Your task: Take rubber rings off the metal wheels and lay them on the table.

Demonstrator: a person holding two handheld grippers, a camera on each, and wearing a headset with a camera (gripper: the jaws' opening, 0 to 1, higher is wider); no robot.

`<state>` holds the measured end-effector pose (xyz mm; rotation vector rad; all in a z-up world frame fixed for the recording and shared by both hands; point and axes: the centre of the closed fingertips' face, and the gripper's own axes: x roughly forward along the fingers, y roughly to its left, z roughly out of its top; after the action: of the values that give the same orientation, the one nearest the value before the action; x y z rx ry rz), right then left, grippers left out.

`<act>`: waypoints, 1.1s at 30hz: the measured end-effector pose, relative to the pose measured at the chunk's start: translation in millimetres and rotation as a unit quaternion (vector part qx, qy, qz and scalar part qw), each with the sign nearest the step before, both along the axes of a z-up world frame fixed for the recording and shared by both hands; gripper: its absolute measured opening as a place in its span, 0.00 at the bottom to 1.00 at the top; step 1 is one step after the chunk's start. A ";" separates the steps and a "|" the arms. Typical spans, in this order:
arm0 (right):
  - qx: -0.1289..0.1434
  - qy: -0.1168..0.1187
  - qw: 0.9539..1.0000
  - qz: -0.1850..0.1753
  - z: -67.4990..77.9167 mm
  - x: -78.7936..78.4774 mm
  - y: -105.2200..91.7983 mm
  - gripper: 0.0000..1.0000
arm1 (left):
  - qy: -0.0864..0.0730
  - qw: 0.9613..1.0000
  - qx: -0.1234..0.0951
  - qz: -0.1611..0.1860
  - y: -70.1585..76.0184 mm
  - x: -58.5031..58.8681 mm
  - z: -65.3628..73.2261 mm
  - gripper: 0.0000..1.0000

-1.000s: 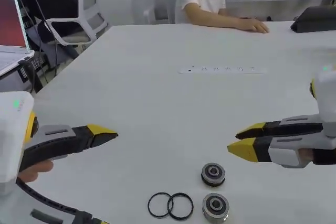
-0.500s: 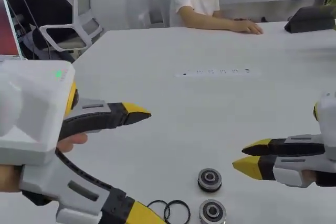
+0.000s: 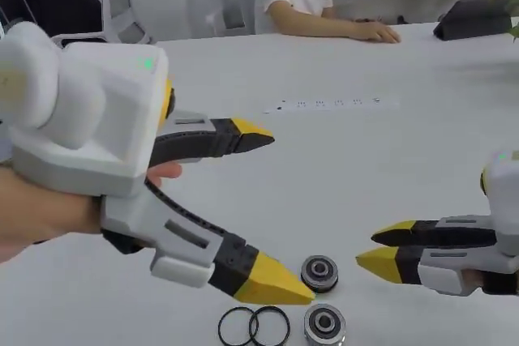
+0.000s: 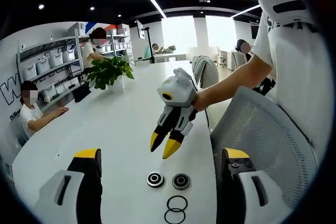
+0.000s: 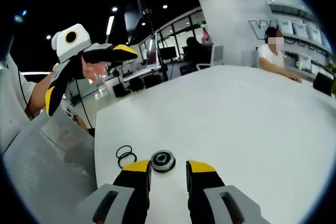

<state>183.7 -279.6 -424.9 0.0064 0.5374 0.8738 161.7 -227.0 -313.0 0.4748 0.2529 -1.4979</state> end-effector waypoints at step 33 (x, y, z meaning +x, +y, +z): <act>-0.027 0.020 0.998 0.045 -32.5 2.6 22.0 0.21 | 0.057 0.998 -0.006 0.031 -30.0 33.5 -83.7 0.48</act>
<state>186.2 -257.6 -457.5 -0.0505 0.6019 0.9472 195.2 -256.9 -396.7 0.3694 0.3447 -1.4663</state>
